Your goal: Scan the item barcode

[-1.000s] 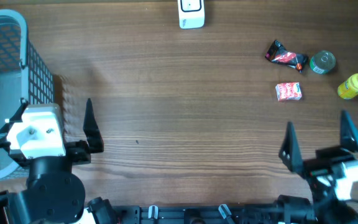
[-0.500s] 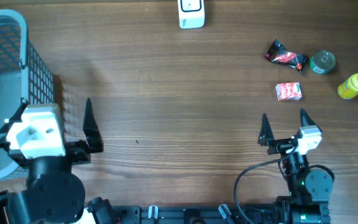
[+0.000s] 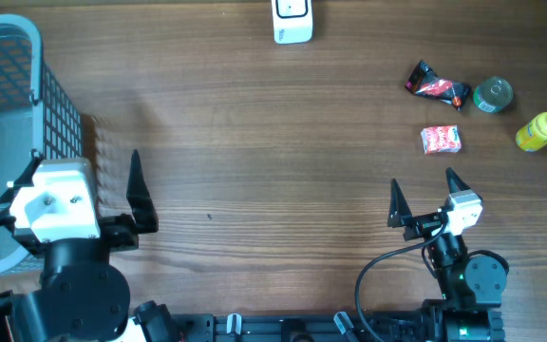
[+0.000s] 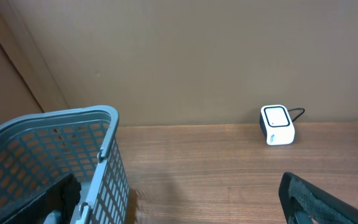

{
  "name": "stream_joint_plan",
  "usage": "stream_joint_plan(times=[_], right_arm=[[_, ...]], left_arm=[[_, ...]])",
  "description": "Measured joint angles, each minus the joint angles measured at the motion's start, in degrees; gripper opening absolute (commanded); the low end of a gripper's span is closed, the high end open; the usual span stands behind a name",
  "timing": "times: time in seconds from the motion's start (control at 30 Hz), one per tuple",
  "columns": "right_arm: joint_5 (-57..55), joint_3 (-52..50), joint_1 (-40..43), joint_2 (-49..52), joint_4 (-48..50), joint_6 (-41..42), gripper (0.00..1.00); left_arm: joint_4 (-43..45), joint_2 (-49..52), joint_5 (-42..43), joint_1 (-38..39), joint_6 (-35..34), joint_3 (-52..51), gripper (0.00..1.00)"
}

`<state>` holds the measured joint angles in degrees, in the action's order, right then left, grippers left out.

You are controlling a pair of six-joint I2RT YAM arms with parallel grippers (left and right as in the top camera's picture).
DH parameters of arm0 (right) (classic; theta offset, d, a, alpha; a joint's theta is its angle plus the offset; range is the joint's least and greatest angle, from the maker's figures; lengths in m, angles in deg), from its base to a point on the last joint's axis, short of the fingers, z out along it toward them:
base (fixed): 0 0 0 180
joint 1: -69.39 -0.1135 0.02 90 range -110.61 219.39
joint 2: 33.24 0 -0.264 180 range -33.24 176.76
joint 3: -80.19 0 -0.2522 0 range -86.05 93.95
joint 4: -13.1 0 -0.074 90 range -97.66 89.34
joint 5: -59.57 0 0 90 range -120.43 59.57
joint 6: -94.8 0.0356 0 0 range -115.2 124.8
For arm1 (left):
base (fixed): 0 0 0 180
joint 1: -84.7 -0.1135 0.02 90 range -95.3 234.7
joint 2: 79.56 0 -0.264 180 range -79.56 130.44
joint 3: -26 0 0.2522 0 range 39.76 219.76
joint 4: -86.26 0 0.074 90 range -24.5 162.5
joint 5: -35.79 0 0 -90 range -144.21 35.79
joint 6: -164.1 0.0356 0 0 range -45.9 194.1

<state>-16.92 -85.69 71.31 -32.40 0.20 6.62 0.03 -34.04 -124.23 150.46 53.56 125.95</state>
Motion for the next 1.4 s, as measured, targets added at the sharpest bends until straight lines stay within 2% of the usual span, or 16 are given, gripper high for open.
stream_joint_plan(times=[0.3, 0.43, 0.57, 0.63, 0.73, 0.83, 0.9, 1.1, 1.4], right_arm=[[0.0, 0.0, 0.0, 0.02, 0.0, 0.0, 1.0], [0.02, 0.0, 0.0, 0.02, 0.0, 0.0, 1.0], [0.2, 0.0, 0.0, 0.07, 0.02, 0.0, 1.0], [0.33, 0.0, 0.0, 0.04, 0.0, 0.0, 1.0], [0.42, 0.0, 0.0, 0.07, 0.0, 0.0, 1.0], [0.44, 0.0, 0.0, 0.07, 0.0, 0.0, 1.0], [0.44, 0.0, 0.0, 0.04, 0.0, 0.0, 1.0], [0.42, 0.0, 0.0, 0.11, 0.0, 0.0, 1.0], [0.44, 0.0, 0.0, 0.11, 0.02, 0.0, 1.0]], left_arm=[[-0.85, 0.0, 1.44, -0.02, -0.26, 0.0, 1.0], [6.62, -0.07, 5.53, -3.43, -4.68, -1.49, 1.0], [32.35, -0.92, 13.68, -19.39, -6.86, -13.88, 1.0], [44.15, -1.29, 20.46, -26.67, -7.04, -21.84, 1.0], [65.11, -3.32, 35.56, -38.99, -7.76, -40.26, 1.0], [76.02, -7.08, 43.15, -43.87, -7.85, -52.0, 1.0], [82.68, -14.32, 47.8, -47.71, -7.17, -62.62, 1.0], [83.95, -33.33, 53.66, -55.08, -6.36, -77.55, 1.0], [74.58, -42.8, 56.46, -57.9, -2.54, -81.79, 1.0]])
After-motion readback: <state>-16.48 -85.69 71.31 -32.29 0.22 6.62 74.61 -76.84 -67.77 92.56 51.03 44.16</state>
